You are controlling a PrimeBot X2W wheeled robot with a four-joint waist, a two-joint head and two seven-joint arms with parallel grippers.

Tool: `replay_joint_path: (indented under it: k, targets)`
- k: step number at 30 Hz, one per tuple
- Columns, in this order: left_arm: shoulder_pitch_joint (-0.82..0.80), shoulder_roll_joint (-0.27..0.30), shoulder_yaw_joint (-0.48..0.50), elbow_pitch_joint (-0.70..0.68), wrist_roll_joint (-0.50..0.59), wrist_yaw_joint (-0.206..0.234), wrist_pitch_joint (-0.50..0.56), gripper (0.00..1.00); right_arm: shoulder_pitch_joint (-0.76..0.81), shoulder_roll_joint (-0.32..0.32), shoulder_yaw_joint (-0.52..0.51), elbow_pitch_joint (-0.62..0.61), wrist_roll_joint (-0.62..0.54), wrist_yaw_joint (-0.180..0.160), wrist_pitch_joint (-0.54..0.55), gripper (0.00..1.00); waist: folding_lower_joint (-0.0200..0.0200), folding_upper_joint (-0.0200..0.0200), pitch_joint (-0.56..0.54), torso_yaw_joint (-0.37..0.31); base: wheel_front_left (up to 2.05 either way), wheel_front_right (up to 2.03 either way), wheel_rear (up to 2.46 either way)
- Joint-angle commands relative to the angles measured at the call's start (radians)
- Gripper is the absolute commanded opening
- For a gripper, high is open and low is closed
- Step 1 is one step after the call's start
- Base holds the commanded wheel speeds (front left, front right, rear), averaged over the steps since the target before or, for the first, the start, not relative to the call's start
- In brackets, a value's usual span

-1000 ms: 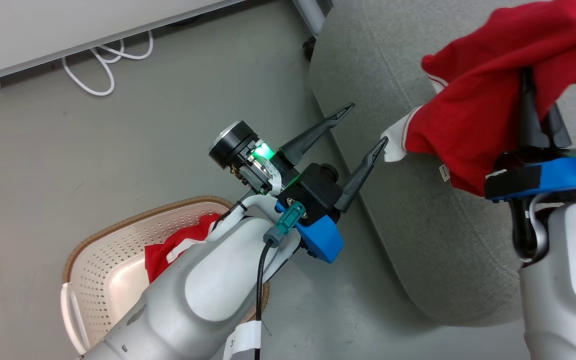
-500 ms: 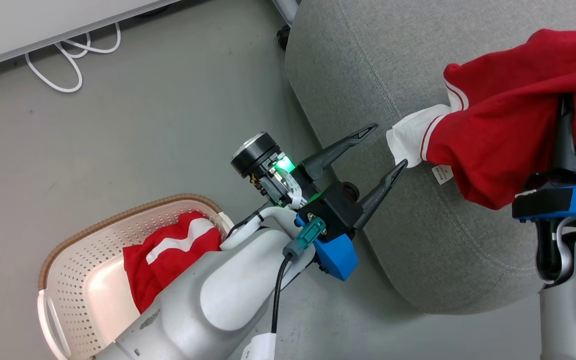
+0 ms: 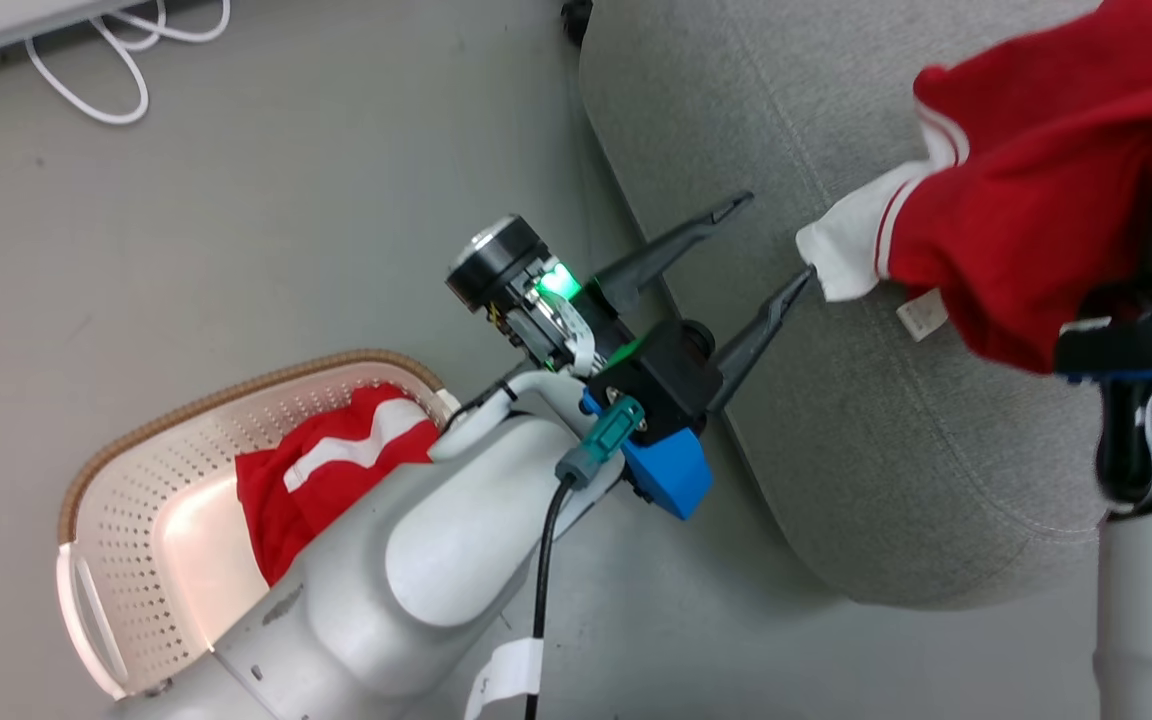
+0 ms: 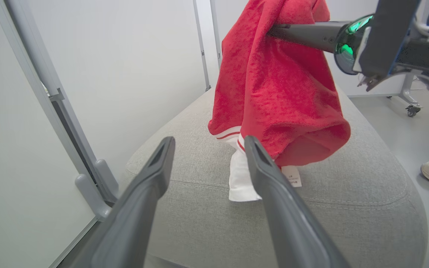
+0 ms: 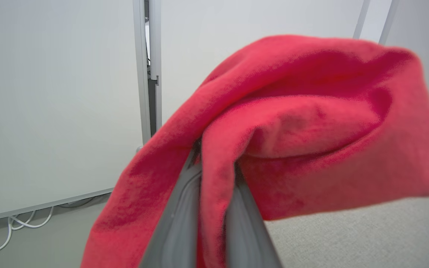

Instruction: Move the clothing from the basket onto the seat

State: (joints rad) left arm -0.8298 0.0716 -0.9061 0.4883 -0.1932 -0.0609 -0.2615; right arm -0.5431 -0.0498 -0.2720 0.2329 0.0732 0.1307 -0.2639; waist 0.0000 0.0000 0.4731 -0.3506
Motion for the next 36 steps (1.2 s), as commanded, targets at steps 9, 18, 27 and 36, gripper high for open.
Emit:
replay_joint_path:
  k: [9,18,27,36]
  targets:
    - [-0.111,0.057,0.011,-0.042,0.035,0.000,0.020,1.00,-0.281,-0.095,-0.121,-0.077,0.016,0.000,-0.001,0.00,0.0000,0.0000,0.193,0.024,0.00,0.00,0.00]
    - [-0.194,0.105,0.010,-0.124,0.069,0.000,0.060,1.00,-0.490,-0.311,-0.298,-0.072,0.029,0.000,-0.001,0.00,0.0000,0.0000,0.350,0.051,0.00,0.00,0.00]
    - [-0.208,0.134,-0.003,-0.185,0.081,0.005,0.083,1.00,-0.516,-0.383,-0.380,0.084,0.029,0.000,-0.001,0.00,0.0000,0.0000,0.428,0.070,0.00,0.00,0.00]
    - [-0.223,0.144,-0.009,-0.217,0.077,0.009,0.098,1.00,-0.442,-0.288,-0.400,0.276,-0.015,0.000,-0.001,0.00,0.0000,0.0000,0.450,0.074,0.00,0.00,0.00]
